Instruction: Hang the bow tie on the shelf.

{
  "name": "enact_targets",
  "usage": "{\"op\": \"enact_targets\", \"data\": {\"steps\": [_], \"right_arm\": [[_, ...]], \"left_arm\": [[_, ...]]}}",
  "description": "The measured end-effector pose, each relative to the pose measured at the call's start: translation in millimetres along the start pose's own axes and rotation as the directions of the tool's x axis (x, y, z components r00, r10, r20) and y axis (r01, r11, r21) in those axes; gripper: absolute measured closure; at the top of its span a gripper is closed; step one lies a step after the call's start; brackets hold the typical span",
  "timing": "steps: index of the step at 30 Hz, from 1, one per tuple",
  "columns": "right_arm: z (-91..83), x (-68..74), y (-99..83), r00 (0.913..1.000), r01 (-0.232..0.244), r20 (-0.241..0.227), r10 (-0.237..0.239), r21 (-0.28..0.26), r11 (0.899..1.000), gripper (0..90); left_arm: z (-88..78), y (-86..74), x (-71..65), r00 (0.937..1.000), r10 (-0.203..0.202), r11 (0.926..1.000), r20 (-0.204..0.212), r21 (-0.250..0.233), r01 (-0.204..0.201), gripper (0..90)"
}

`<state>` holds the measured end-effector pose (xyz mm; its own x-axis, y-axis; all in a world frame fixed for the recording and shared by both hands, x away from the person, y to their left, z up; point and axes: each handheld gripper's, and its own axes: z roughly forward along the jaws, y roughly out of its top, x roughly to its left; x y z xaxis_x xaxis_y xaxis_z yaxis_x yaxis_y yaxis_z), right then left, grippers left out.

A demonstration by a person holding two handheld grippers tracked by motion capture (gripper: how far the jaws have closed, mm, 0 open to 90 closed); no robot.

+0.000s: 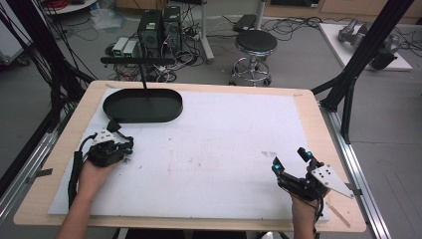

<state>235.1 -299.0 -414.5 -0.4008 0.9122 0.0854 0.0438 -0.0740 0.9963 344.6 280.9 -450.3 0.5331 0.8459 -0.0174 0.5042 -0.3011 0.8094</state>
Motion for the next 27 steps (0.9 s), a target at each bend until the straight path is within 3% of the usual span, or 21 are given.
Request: {"op": "enact_targets", "data": {"steps": [5, 10, 13, 15, 18, 20, 23, 24, 25, 26, 27], "right_arm": [[0.7, 0.5, -0.5, 1.0, 0.0, 0.003, 0.0, 0.006, 1.0, 8.7], [0.2, 0.9, 0.8, 0.9998, -0.017, -0.001, 0.017, -0.008, 1.0, 8.7], [0.9, 1.6, 0.7, 0.9999, -0.011, -0.006, 0.011, -0.003, 1.0, 8.7], [1.8, 1.1, -0.2, 0.9999, -0.015, -0.002, 0.015, 0.0, 1.0, 8.7], [1.6, 0.7, -0.3, 0.9999, -0.011, -0.001, 0.011, -0.001, 1.0, 8.7], [0.9, 1.5, 0.1, 0.9999, -0.014, -0.003, 0.014, -0.002, 1.0, 8.7], [0.7, 1.6, -0.1, 0.9999, -0.011, -0.003, 0.011, -0.002, 1.0, 8.7], [0.9, 1.3, -0.3, 0.9999, -0.014, -0.004, 0.014, -0.002, 1.0, 8.7], [1.3, 0.8, -0.6, 0.9999, -0.016, -0.002, 0.016, -0.001, 1.0, 8.7], [1.6, 0.5, -1.4, 0.9999, -0.01, -0.004, 0.01, 0.006, 1.0, 8.7], [1.9, 0.4, -1.8, 1.0, -0.007, -0.003, 0.007, 0.006, 1.0, 8.7]], "left_arm": [[0.2, 0.3, -3.1, 0.9995, 0.026, 0.9996, -0.02, 0.01, -0.026, 85.2], [-3.9, -0.4, -2.5, 0.9999, 0.006, 1.0, -0.011, -0.003, -0.006, 87.5], [-12.0, 2.0, -4.3, 0.9997, 0.017, 0.9971, -0.019, -0.074, -0.018, 87.5], [-19.6, 5.1, -5.1, 0.9997, 0.006, 0.9904, -0.022, -0.138, -0.009, 87.6], [-32.7, 11.8, -5.6, 0.999, -0.01, 0.9721, -0.043, -0.235, -0.001, 87.6], [-41.1, 15.5, -5.4, 0.9984, -0.015, 0.955, -0.055, -0.296, -0.001, 87.5], [-53.4, 21.6, -3.3, 0.9966, -0.054, 0.9226, -0.063, -0.385, 0.026, 87.6], [-58.2, 23.5, -2.0, 0.9956, -0.065, 0.9057, -0.067, -0.423, 0.031, 87.6], [-58.2, 23.5, -2.0, 0.9956, -0.065, 0.9057, -0.067, -0.423, 0.031, 87.6], [-63.3, 26.0, 0.3, 0.9937, -0.088, 0.8809, -0.07, -0.471, 0.045, 87.6], [-63.3, 26.0, 0.3, 0.9937, -0.088, 0.8809, -0.07, -0.471, 0.045, 87.6]]}}
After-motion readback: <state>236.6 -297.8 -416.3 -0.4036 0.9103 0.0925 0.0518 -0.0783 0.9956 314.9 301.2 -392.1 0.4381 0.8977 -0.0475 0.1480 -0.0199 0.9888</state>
